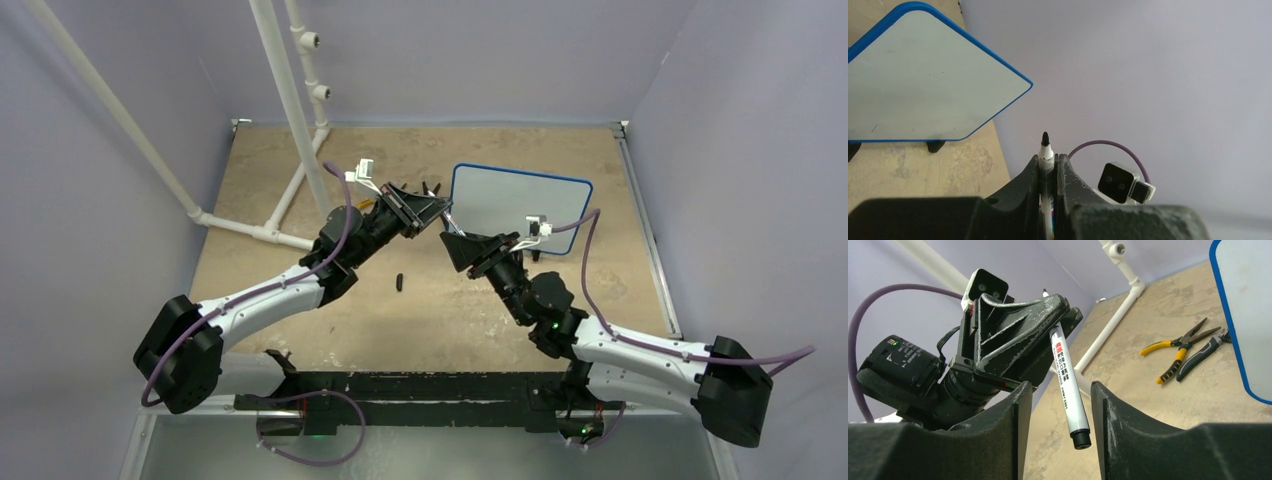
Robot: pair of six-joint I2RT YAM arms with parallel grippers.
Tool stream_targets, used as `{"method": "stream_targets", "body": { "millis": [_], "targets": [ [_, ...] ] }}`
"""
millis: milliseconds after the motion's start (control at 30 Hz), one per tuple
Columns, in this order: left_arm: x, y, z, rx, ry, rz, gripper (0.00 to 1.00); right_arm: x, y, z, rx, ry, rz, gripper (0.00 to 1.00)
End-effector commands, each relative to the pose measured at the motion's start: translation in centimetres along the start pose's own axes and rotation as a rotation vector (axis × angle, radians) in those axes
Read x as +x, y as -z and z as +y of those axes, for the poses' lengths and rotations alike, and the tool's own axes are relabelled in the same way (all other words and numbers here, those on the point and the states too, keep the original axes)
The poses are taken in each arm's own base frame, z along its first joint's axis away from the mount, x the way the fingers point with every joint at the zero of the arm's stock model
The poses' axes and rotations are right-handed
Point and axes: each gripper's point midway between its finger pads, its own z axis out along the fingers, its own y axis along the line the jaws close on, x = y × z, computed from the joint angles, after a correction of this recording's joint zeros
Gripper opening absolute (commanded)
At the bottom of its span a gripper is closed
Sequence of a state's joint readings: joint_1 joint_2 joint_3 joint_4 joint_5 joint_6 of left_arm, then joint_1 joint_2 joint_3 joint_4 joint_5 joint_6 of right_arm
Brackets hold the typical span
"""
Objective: Write a sentence on the whiteboard
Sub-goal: Adjust the whiteboard marker.
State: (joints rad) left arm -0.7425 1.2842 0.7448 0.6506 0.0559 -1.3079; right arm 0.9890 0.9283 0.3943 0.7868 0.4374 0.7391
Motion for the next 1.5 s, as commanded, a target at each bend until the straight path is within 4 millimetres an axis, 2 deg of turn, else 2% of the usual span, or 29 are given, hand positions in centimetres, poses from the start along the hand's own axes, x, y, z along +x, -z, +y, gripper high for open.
{"method": "stream_targets", "body": {
  "millis": [0, 367, 533, 1100, 1167, 1267, 1400, 1467],
  "targets": [
    [-1.3, 0.0, -3.0, 0.097, 0.017, -0.029, 0.0, -3.4, -1.2, 2.5, -0.044, -0.032, -0.124, 0.47],
    [-1.7, 0.1, -3.0, 0.104, 0.015, -0.029, 0.0, -3.8, -1.7, 2.7, -0.046, -0.018, -0.149, 0.41],
    [-1.9, 0.0, -2.9, 0.105, 0.013, -0.026, 0.0, -3.8, -1.9, 2.6, -0.04, -0.015, -0.15, 0.36],
    [-1.5, 0.2, -2.7, 0.104, 0.011, -0.007, 0.0, -4.5, -1.7, 2.9, -0.053, -0.019, -0.178, 0.34],
    [-1.5, 0.2, -2.7, 0.102, 0.01, -0.007, 0.0, -4.6, -1.6, 2.9, -0.054, -0.021, -0.18, 0.31],
    [-1.4, 0.2, -2.6, 0.099, 0.01, -0.003, 0.0, -4.7, -1.6, 3.0, -0.055, -0.018, -0.183, 0.17],
    [-1.2, 0.1, -2.4, 0.097, 0.005, 0.008, 0.0, -4.9, -1.5, 3.0, -0.056, -0.021, -0.189, 0.02],
    [-1.1, 0.0, -2.2, 0.092, 0.0, 0.017, 0.0, -5.0, -1.3, 2.9, -0.055, -0.019, -0.193, 0.0]
  ]
}}
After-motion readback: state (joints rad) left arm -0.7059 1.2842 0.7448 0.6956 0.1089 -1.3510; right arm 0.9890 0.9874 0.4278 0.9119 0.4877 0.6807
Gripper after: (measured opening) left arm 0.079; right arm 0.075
